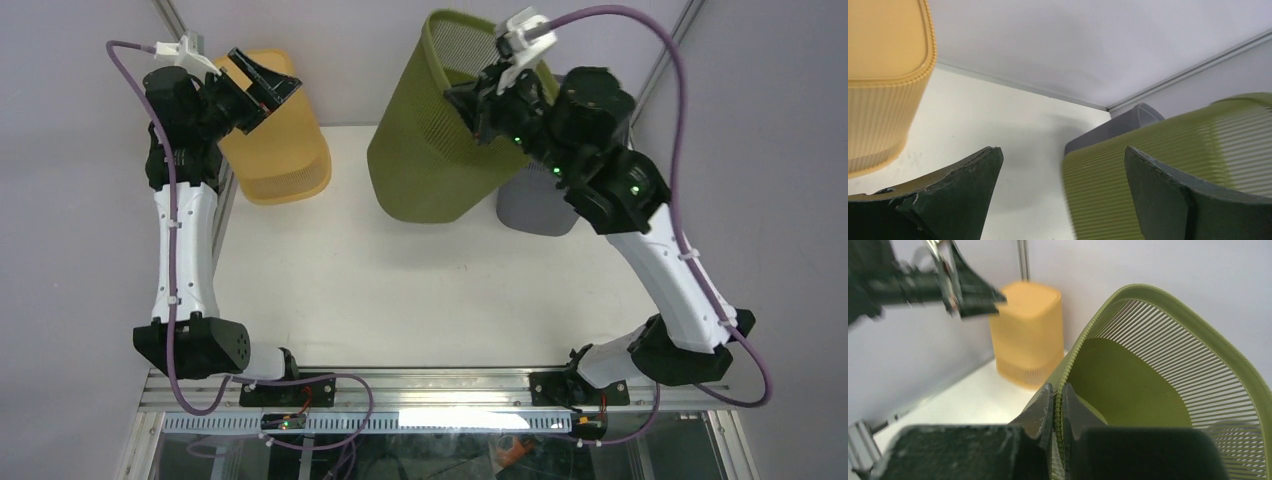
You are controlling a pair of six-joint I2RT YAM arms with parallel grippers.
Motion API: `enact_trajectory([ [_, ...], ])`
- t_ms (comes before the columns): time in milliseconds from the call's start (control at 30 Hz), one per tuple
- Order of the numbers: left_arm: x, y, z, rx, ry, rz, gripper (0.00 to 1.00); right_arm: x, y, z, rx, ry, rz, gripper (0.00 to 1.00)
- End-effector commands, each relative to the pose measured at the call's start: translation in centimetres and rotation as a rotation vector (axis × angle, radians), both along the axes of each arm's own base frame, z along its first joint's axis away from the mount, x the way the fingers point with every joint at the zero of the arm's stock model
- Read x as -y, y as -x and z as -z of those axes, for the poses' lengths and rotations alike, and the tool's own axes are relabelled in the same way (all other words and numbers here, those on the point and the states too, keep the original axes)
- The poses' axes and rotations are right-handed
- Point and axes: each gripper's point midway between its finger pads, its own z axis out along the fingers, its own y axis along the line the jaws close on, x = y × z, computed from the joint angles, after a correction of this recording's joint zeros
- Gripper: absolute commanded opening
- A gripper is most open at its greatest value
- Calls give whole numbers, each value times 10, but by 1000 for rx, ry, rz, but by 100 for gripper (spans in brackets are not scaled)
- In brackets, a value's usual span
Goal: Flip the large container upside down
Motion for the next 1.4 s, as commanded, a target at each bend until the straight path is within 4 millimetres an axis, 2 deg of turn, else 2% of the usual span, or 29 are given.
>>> enact_trajectory([
  [0,-15,35,-39,73,-116,-103,99,-25,-3,7,0,-33,-68,0],
  [200,-18,40,-33,51,-98,-137,99,-63,-22,86,-76,163,-15,0],
  [367,-16,43,-36,56,-76,-133,99,-87,-25,125,-99,242,-13,0],
  [467,-8,47,-40,76,-67,-88,99,-97,-27,144,-139,271,-27,0],
  [500,-1,49,-41,88,-76,-42,99,-100,-27,149,-158,283,-35,9],
  [600,18,51,-41,100,-104,16,99,-104,-27,155,-206,308,-41,55],
  [633,21,51,-41,104,-114,6,99,-103,-27,155,-216,312,-35,66],
  [700,34,52,-44,119,-133,11,99,-98,-27,146,-224,313,-20,80],
  [800,55,52,-49,131,-163,35,99,-89,-20,126,-226,289,-21,89],
  [900,76,51,-48,127,-193,69,99,-72,-11,108,-233,251,-14,95],
  [967,89,52,-47,122,-223,87,99,-51,-15,102,-263,223,44,96],
  [1033,107,57,-47,125,-278,93,99,-21,-27,99,-298,179,138,97],
  [1133,141,74,-52,154,-383,124,99,37,-50,101,-379,84,315,97],
  [1167,156,74,-42,136,-426,138,99,59,-58,101,-406,42,371,97],
  [1267,198,90,-18,100,-538,213,99,117,-72,106,-483,-83,513,98],
  [1367,241,112,14,67,-669,286,99,154,-78,111,-520,-164,594,98],
])
